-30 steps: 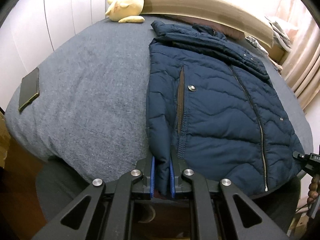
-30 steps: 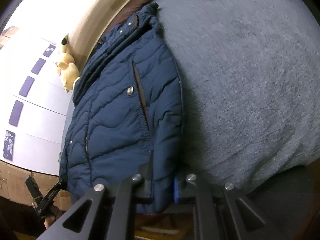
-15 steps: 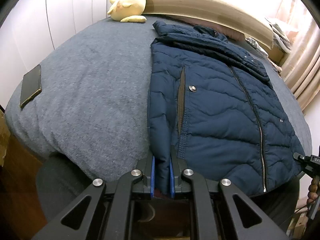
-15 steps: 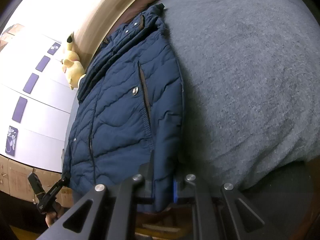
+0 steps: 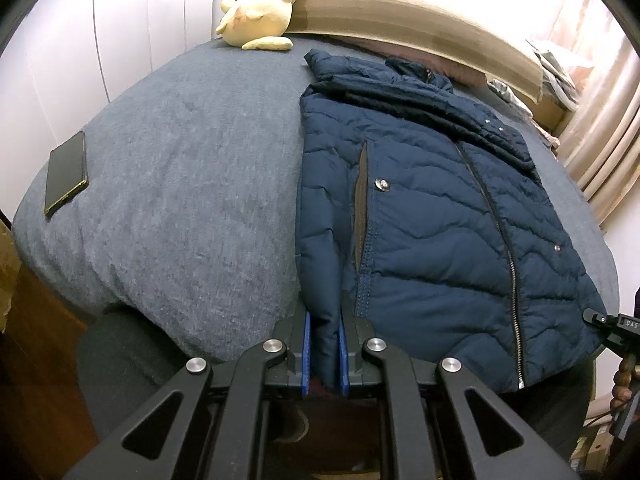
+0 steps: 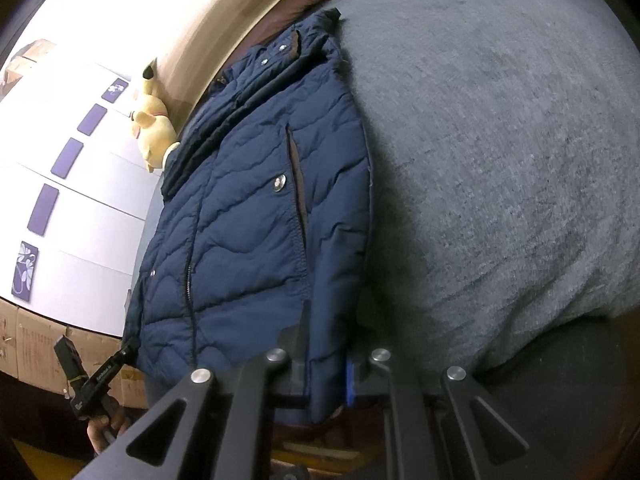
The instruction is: Fold large clothes
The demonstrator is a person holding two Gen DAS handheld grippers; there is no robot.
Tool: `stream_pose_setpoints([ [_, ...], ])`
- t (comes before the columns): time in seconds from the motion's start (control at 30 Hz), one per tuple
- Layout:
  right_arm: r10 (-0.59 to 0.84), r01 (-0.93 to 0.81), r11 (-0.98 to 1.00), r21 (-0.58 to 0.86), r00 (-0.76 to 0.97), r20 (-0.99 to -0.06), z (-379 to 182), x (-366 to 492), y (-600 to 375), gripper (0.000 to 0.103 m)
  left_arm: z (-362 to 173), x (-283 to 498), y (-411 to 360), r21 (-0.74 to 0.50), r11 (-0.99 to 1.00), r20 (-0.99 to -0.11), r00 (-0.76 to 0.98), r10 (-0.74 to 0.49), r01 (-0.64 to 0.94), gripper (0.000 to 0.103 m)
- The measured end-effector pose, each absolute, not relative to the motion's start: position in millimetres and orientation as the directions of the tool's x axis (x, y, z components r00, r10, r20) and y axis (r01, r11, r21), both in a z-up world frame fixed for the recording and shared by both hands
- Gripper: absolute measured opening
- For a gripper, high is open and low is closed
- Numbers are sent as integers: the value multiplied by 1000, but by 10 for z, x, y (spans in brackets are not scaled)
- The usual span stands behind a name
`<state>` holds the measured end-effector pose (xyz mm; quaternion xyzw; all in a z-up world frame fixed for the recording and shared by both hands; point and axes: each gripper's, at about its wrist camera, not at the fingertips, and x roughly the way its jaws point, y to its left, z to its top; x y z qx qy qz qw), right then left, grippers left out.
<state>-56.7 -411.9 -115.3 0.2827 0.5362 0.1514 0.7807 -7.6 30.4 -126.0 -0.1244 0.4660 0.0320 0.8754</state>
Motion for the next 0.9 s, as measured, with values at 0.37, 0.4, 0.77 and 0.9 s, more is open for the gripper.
stream_pose_setpoints([
  [0.37,549,30,791,610,403,-732,-991,-548,-4109,11,-1135,-63,344,-203,966,-805,590,-70,-162,11],
  [0.4,550,30,791,611,403,-731,-997,-549,-4111,11,-1133,-64,343,-202,966,-804,590,-70,-160,11],
  [0.77,570,-8,778,628,428,-701,-847,-514,-4127,11,-941,-10,301,-191,969,-781,622,-53,-158,11],
  [0.9,578,-18,770,638,444,-684,-760,-481,-4145,11,-899,22,321,-198,968,-773,632,-56,-156,11],
])
